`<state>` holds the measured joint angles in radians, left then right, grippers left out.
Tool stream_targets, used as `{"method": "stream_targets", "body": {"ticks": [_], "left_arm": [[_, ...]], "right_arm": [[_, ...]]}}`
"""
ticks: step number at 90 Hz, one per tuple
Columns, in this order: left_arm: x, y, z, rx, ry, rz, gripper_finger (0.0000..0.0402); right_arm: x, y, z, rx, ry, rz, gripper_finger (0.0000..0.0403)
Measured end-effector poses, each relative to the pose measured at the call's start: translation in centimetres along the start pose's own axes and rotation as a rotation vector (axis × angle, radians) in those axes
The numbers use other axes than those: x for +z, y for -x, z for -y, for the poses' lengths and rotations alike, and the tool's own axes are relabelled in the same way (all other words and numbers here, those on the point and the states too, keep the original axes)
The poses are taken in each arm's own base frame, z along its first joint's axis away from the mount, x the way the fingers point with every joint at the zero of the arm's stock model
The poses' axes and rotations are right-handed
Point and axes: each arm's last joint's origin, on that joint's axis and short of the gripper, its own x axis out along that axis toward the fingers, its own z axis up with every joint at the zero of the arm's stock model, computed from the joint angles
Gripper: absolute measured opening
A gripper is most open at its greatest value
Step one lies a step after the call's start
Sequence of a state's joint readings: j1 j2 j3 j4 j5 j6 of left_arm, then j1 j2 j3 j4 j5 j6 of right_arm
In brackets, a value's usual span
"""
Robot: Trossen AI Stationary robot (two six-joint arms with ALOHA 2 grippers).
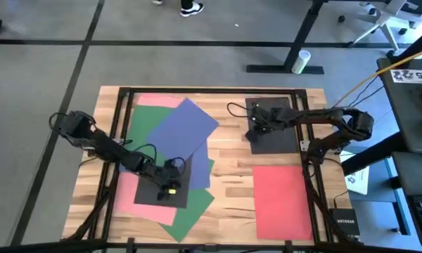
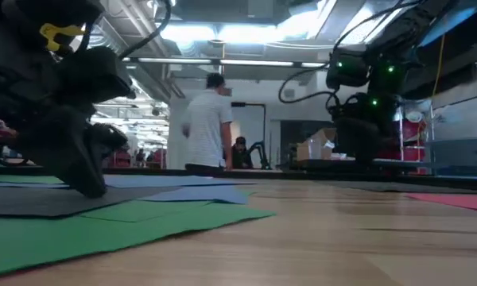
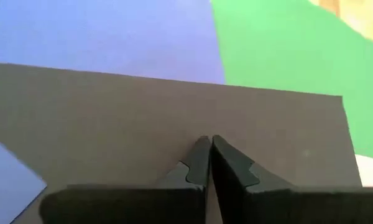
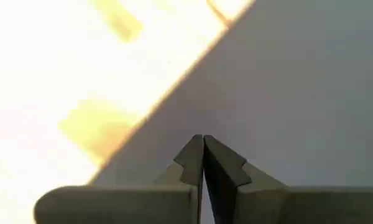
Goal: Organize paper
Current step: Move the blue paper to the top center of the table
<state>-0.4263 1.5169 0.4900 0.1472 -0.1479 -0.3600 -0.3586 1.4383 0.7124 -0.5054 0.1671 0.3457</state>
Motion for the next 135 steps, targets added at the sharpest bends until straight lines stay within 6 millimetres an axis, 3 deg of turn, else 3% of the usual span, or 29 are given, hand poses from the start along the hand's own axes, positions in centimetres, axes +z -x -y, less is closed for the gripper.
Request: {"method": "stream_targets", "body": {"ticks": [13,35,46,60,73,86,103,135], "left_arm": [[1.1,1.1,0.0,0.097,-0.050,-0.069,0.0000],[4.2,2.2,0.8,0.123,-0.142,-0.039,0.0000],[5.6,2.9,0.8,0.220,-0.197,-0.052,0.0000],[6.3,3.4,-1.1,0.418,-0.194,-0.108,0.0000],[6.5,3.5,-3.9,0.513,-0.123,-0.160,0.0000],[6.9,3.6,-6.7,0.576,-0.033,-0.173,0.0000],[6.9,3.9,-9.5,0.619,0.076,-0.200,0.0000],[4.7,3.7,-10.8,0.580,0.176,-0.299,0.0000]], "right_arm": [[-0.1,0.3,-1.8,0.049,0.063,0.053,0.0000],[0.2,1.3,-5.3,0.173,0.150,0.222,0.0000],[0.2,2.1,-7.3,0.250,0.226,0.332,0.0000],[0.2,3.1,-9.2,0.316,0.345,0.459,0.0000],[0.3,3.3,-9.5,0.314,0.420,0.506,0.0000],[0.3,2.3,-9.5,0.219,0.519,0.508,0.0008],[0.9,0.2,-10.6,0.156,0.593,0.489,0.0047],[3.5,-3.8,-13.9,0.047,0.874,0.503,0.0079]]}}
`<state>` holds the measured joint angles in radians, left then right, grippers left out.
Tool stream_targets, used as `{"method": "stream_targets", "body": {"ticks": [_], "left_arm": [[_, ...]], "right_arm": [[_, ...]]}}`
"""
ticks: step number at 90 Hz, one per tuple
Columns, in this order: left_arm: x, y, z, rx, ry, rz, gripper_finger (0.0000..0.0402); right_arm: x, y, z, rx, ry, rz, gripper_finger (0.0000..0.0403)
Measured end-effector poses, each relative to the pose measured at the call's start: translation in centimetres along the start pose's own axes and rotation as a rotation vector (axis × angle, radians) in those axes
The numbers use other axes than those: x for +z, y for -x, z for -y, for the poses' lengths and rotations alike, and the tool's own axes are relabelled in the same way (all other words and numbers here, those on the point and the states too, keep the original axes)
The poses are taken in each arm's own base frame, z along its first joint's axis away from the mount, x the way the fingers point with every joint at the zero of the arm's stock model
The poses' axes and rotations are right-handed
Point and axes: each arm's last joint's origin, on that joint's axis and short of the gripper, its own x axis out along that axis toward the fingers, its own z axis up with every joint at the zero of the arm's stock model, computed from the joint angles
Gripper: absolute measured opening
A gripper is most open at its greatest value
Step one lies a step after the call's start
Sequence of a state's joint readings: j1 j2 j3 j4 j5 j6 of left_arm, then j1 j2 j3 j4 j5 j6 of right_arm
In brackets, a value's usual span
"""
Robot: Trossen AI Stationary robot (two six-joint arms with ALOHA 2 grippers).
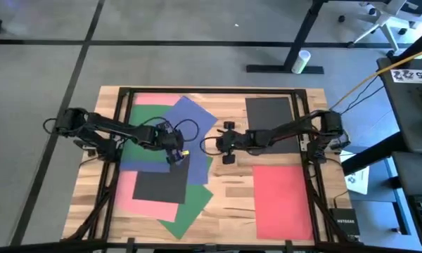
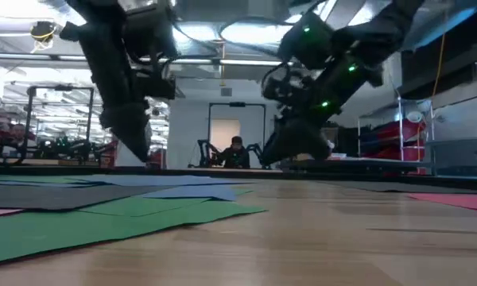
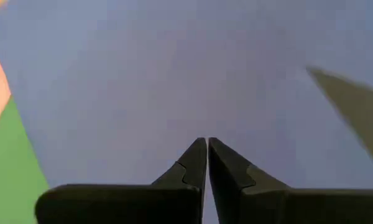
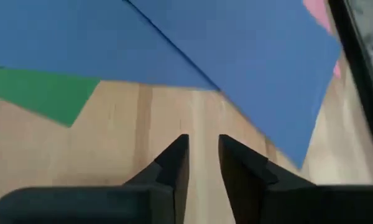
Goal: Organize paper
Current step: Move the blue paper to the top center of the table
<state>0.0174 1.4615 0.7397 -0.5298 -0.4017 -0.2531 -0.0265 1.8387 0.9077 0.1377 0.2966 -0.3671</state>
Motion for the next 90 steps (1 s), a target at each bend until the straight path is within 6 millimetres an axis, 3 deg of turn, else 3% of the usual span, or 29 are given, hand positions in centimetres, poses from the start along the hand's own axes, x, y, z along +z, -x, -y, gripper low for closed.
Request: {"method": "stream_targets", "body": {"ticks": [15,29,41,63,90], "left_arm": [[-1.4,-1.2,-0.4,-0.015,0.039,-0.044,0.0000],[-2.0,-1.8,-0.5,-0.061,0.063,-0.049,0.0000],[-2.2,-2.0,-0.4,-0.068,0.066,-0.041,0.0000],[-2.2,-2.0,-0.4,-0.070,0.062,-0.039,0.0000],[-2.1,-2.1,-0.3,-0.078,0.059,-0.021,0.0000]], "right_arm": [[1.1,-1.8,-0.1,-0.005,0.111,-0.009,0.0090],[2.2,-2.8,1.0,-0.043,0.181,-0.002,0.0101],[1.6,-3.7,2.2,-0.042,0.211,-0.039,0.0108],[0.1,-5.3,2.6,-0.004,0.274,-0.073,0.0108],[0.9,-6.1,2.8,-0.027,0.309,-0.046,0.0108]]}}
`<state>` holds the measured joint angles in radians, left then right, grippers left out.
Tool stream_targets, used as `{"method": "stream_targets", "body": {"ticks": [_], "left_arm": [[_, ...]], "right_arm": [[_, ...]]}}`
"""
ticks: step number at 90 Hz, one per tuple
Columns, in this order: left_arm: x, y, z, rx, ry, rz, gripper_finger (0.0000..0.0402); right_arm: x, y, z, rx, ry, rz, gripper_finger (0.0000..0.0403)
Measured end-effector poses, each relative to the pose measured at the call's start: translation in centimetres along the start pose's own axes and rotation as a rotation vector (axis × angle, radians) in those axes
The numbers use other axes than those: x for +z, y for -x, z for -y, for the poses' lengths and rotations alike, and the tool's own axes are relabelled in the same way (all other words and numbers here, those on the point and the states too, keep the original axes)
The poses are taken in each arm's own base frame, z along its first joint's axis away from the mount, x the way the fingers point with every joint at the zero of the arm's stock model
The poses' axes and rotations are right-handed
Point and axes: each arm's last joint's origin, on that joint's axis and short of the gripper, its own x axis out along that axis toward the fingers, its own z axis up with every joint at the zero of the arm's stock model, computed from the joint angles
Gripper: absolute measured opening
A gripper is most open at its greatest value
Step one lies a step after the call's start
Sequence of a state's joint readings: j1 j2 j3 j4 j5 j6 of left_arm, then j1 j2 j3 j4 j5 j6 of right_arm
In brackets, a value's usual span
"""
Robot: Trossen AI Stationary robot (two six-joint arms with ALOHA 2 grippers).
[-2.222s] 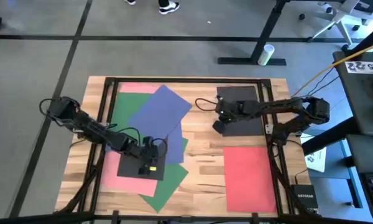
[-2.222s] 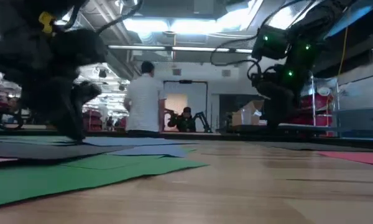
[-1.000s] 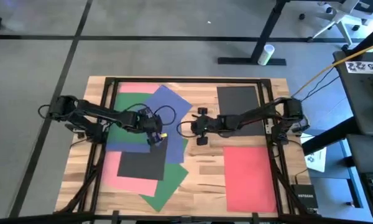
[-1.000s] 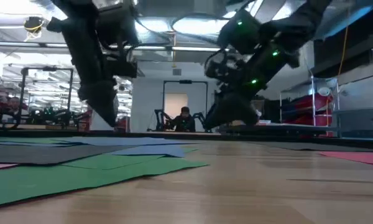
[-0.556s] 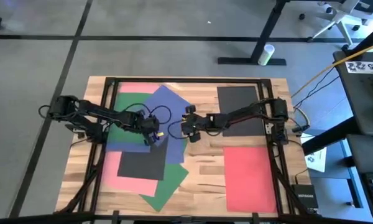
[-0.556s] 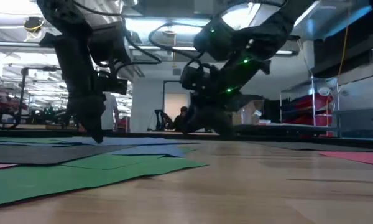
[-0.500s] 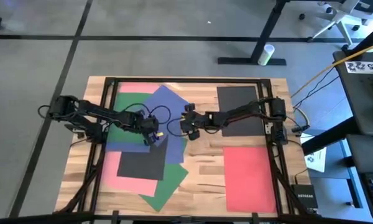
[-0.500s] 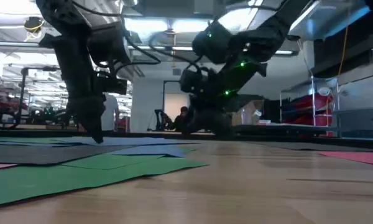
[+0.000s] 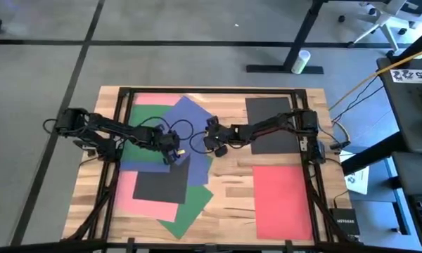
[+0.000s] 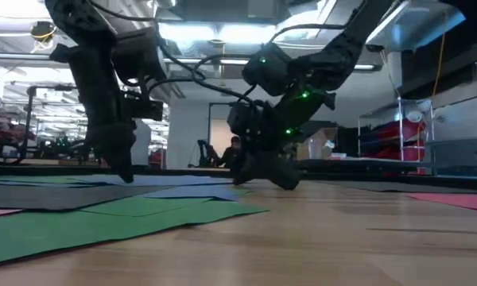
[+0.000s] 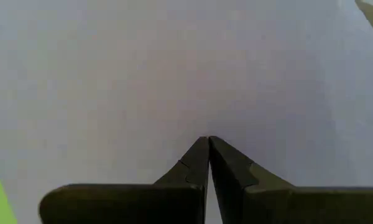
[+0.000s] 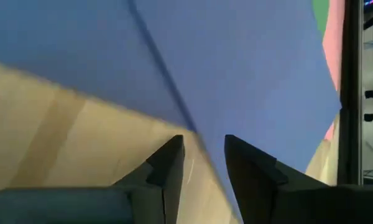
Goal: Organize paper
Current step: Move the blue paper to the top center of the table
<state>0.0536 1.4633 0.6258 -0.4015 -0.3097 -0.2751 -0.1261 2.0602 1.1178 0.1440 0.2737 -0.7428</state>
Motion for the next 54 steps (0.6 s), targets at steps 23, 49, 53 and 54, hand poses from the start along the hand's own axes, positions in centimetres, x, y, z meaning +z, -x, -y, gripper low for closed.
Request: {"method": "stream_targets", "body": {"ticks": [23,49,53,54], "left_arm": [[0.0,0.0,0.0,-0.010,-0.017,-0.001,0.0000],[0.1,0.0,0.1,-0.015,-0.017,0.008,0.0000],[0.2,0.0,0.1,-0.020,-0.015,0.019,0.0000],[0.2,0.0,0.1,-0.022,-0.016,0.022,0.0000]], "right_arm": [[0.9,0.0,1.6,0.003,0.011,0.004,0.0108],[0.8,0.0,1.6,0.064,-0.043,0.022,0.0108],[0.8,0.0,1.5,0.078,-0.063,0.035,0.0108],[0.9,0.0,1.5,0.080,-0.065,0.038,0.0108]]}}
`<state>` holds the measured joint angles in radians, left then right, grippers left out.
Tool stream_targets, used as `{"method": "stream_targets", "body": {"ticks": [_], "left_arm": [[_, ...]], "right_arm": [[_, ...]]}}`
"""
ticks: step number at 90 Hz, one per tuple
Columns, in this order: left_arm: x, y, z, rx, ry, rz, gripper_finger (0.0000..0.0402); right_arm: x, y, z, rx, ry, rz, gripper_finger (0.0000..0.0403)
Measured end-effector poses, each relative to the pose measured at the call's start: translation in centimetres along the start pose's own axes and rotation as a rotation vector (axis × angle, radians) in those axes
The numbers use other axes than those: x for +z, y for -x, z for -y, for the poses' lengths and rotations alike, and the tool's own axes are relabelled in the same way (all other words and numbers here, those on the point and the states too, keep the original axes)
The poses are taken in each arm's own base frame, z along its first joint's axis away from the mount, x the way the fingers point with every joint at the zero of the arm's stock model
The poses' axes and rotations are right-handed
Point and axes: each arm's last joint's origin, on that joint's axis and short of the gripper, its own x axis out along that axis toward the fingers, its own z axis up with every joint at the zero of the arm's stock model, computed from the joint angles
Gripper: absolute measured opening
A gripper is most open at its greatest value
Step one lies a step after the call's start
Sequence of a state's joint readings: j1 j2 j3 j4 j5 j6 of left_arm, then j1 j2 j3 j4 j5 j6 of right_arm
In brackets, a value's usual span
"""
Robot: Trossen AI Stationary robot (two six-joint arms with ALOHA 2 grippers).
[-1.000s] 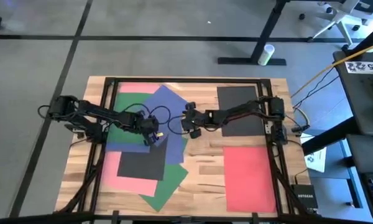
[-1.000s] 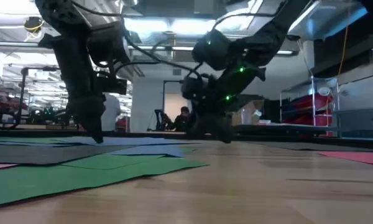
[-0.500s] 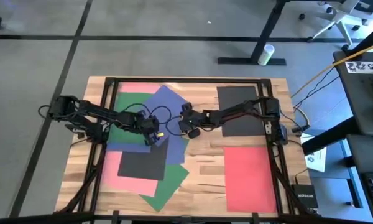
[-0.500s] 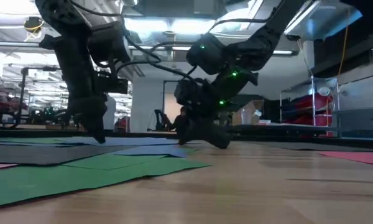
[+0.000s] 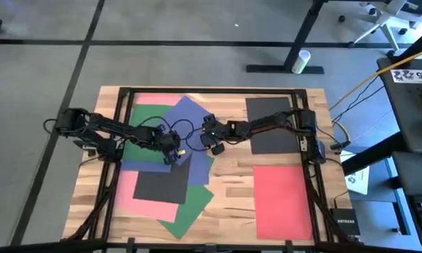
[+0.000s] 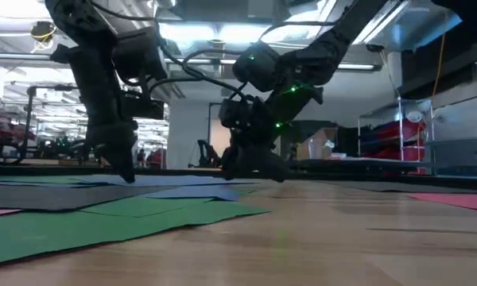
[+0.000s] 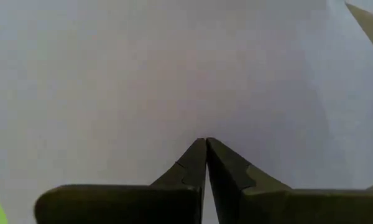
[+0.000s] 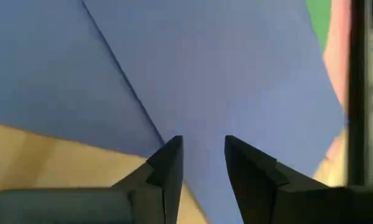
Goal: Organize paper
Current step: Move the blue paper to the top center of the table
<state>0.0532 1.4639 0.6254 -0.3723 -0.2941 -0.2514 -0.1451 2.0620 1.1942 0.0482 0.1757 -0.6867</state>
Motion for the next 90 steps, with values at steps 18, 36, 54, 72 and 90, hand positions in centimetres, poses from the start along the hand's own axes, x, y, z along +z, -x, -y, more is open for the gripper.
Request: {"method": "stream_targets", "body": {"ticks": [18,36,54,72,90], "left_arm": [[0.2,0.0,0.1,-0.016,-0.017,0.021,0.0000],[0.2,0.0,0.1,-0.015,-0.017,0.020,0.0000],[0.2,0.0,0.1,-0.014,-0.026,0.020,0.0000],[0.9,0.4,0.2,-0.017,-0.036,0.041,0.0000],[2.9,2.1,1.3,-0.049,-0.084,0.119,0.0000]], "right_arm": [[0.9,0.2,0.6,0.011,-0.055,0.035,0.0096],[1.7,0.9,1.3,0.086,-0.073,0.002,0.0044],[1.5,1.0,1.2,0.181,-0.112,0.004,0.0004],[-0.4,0.0,1.6,0.202,-0.182,-0.074,0.0001],[-0.6,-0.1,2.1,0.193,-0.195,-0.077,0.0000]]}}
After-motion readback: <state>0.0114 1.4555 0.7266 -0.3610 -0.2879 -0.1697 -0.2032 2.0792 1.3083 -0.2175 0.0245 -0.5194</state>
